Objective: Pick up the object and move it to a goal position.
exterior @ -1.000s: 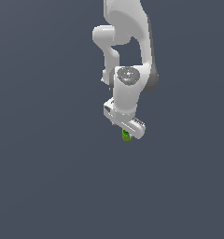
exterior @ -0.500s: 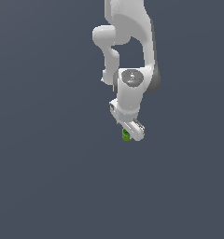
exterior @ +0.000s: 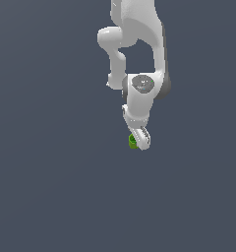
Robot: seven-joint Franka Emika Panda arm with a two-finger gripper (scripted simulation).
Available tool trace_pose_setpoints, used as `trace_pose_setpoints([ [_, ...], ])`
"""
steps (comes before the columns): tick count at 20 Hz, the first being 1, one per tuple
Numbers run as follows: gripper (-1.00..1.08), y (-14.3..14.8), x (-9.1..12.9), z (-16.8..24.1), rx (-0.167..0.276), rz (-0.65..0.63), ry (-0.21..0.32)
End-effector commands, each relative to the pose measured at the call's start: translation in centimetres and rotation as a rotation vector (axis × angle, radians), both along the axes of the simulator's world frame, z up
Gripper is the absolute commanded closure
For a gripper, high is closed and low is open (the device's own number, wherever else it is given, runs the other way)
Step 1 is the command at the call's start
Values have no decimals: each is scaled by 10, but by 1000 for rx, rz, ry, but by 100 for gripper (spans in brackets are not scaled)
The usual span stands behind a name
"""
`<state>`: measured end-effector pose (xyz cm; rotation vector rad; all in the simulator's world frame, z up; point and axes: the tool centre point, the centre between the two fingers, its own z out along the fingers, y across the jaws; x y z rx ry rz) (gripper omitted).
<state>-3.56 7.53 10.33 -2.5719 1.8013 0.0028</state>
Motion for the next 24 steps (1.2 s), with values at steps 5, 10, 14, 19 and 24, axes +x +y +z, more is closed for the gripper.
trace_pose_setpoints([
  [5, -92, 7, -5, -6, -1, -138, 0],
  [10, -92, 10, -8, -9, -2, -205, 0],
  [14, -92, 11, -9, -10, -2, -236, 0],
  [19, -92, 11, -10, -11, -2, -242, 0],
  [24, -92, 11, -10, -19, -2, -242, 0],
])
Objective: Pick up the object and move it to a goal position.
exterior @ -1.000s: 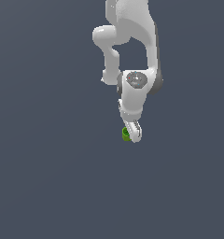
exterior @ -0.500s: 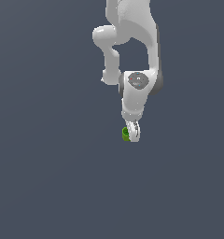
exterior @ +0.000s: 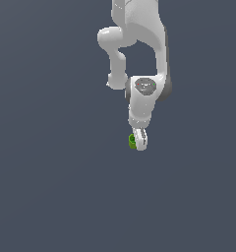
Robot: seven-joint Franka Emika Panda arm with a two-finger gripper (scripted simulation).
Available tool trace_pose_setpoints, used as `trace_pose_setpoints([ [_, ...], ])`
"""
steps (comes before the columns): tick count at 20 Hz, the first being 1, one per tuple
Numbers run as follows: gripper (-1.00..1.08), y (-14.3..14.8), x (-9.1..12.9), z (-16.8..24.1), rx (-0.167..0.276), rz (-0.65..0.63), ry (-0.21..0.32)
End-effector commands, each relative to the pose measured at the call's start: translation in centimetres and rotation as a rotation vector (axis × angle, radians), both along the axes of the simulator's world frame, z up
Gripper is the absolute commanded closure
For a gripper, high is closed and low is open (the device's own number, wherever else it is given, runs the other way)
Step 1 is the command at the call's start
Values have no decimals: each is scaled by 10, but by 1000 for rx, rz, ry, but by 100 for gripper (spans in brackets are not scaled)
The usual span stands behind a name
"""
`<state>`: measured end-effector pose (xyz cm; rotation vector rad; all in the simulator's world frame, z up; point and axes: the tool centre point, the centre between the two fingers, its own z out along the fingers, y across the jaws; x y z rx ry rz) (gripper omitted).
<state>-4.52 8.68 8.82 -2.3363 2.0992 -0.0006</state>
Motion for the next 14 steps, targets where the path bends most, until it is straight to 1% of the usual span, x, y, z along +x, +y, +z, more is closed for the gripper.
trace_pose_setpoints([
  [1, -92, 0, -1, -7, 0, -1, 1],
  [8, -92, 0, -1, -39, 0, -4, 1],
  [13, -92, 0, -1, -46, 0, -4, 1],
  [14, 108, 0, -1, -46, 0, -4, 1],
])
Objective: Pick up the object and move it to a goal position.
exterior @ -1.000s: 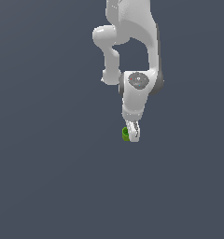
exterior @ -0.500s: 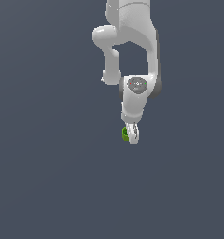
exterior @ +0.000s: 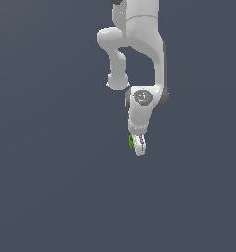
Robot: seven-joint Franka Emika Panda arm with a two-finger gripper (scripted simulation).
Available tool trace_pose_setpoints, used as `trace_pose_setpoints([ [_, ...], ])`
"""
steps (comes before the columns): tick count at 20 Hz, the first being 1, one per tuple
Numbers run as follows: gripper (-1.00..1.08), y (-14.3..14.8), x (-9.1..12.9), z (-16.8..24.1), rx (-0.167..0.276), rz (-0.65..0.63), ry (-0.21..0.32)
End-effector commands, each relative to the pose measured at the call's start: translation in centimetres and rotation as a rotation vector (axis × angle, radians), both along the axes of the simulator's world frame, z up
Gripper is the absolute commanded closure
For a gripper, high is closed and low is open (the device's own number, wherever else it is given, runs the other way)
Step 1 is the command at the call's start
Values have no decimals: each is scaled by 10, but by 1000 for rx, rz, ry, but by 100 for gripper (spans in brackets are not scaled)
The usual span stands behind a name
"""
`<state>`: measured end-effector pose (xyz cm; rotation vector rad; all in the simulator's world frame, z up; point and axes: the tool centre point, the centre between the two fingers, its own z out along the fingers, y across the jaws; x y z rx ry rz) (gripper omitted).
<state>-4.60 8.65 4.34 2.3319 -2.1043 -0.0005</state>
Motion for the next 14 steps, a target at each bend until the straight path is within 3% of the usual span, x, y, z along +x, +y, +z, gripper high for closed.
trace_pose_setpoints([
  [1, 108, 0, 0, -1, 0, 0, -1],
  [14, 108, 1, 3, 4, 1, 0, -2],
])
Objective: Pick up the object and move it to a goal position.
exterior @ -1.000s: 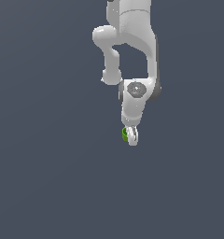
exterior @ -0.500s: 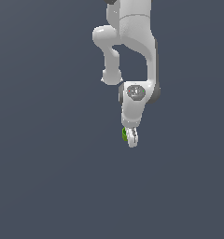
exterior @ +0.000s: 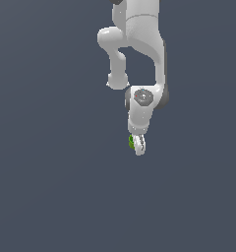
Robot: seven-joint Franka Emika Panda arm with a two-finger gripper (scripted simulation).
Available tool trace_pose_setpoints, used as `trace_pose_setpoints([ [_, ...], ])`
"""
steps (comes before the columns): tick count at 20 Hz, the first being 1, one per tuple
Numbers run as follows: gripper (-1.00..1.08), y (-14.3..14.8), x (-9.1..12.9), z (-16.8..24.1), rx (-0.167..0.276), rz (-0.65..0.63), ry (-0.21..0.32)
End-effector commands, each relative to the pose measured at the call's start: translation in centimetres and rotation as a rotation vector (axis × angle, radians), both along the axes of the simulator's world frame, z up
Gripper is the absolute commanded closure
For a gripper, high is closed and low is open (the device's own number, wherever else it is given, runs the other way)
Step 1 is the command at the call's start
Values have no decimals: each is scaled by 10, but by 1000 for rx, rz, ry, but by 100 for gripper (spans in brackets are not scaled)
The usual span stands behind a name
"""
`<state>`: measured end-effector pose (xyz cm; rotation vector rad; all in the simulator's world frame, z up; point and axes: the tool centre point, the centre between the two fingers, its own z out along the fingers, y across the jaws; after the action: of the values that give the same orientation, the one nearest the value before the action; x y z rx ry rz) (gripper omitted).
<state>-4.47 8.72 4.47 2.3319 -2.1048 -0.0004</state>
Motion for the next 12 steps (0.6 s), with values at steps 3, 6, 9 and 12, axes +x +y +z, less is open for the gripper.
trace_pose_setpoints([
  [3, 108, 3, 6, 11, 0, 0, -2],
  [6, 108, 7, 12, 23, 0, 0, -2],
  [9, 108, 13, 21, 40, -1, 0, -2],
  [12, 108, 19, 32, 60, -1, 0, -2],
])
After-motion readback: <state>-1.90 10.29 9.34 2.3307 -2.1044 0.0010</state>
